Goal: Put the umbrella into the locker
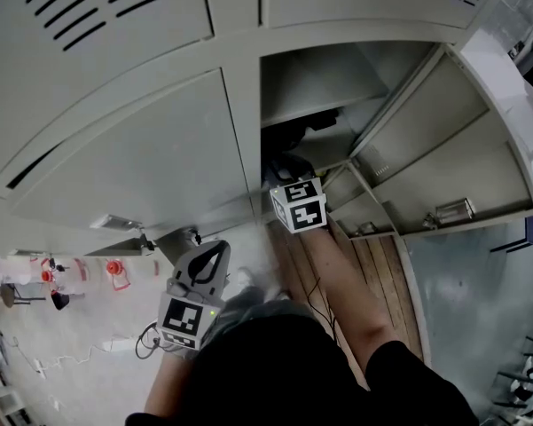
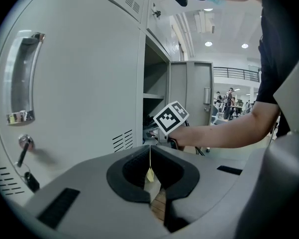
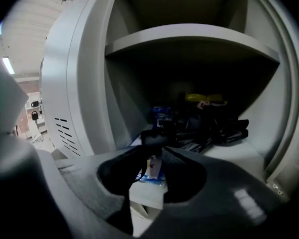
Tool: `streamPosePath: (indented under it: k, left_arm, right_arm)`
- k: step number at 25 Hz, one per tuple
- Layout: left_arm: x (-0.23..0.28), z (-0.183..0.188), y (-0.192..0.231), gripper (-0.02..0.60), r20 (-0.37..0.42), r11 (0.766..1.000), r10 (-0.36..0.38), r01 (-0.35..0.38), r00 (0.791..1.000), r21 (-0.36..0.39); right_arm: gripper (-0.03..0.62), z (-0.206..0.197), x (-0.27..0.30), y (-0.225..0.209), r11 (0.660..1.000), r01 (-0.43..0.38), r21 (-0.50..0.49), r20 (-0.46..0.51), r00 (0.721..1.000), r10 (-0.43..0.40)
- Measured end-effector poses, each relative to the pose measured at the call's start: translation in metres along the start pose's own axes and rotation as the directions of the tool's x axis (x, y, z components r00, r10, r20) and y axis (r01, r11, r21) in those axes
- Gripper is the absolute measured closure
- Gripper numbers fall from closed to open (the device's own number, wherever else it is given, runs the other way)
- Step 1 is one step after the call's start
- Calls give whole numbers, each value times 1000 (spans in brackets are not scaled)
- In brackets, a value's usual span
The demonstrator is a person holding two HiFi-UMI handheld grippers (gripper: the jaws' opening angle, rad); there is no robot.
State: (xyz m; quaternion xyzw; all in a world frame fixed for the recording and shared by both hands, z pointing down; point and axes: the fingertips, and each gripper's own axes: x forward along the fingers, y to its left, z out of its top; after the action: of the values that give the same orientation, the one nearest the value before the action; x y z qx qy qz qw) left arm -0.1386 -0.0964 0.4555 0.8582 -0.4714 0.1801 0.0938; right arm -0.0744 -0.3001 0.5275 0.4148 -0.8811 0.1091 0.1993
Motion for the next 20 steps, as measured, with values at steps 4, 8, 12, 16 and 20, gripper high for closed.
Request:
streamPosePath:
  k: [4,8,12,16,20]
  left_arm:
    - [1,-2,1,571,-4,1000,2,-2,1000,-15]
    - [-1,-3,4,571,-6,1000,8,-9,1000,-6]
    - [-2,-5,3,571,-10,999,17,-17,1000,-28]
    - [-4,-9,-1,571,-6,1000,10,-10,1000,-10]
    - [-7,-9,-6,571,-2,1000,8,-8,1000,-12]
  right_arm:
    - [479,-5,13,5,999,-22,-28,-38,999,21]
    - [480,-7,15,5,999,-18,-42,-40,999,17]
    - [479,-11,15,5,999,-16,-46,-56,998,13]
    - [479,-13,10,5,999,-8,-36,-74,997,6]
    - [479,-18,2,1,999,6,-38,-87,996,-9]
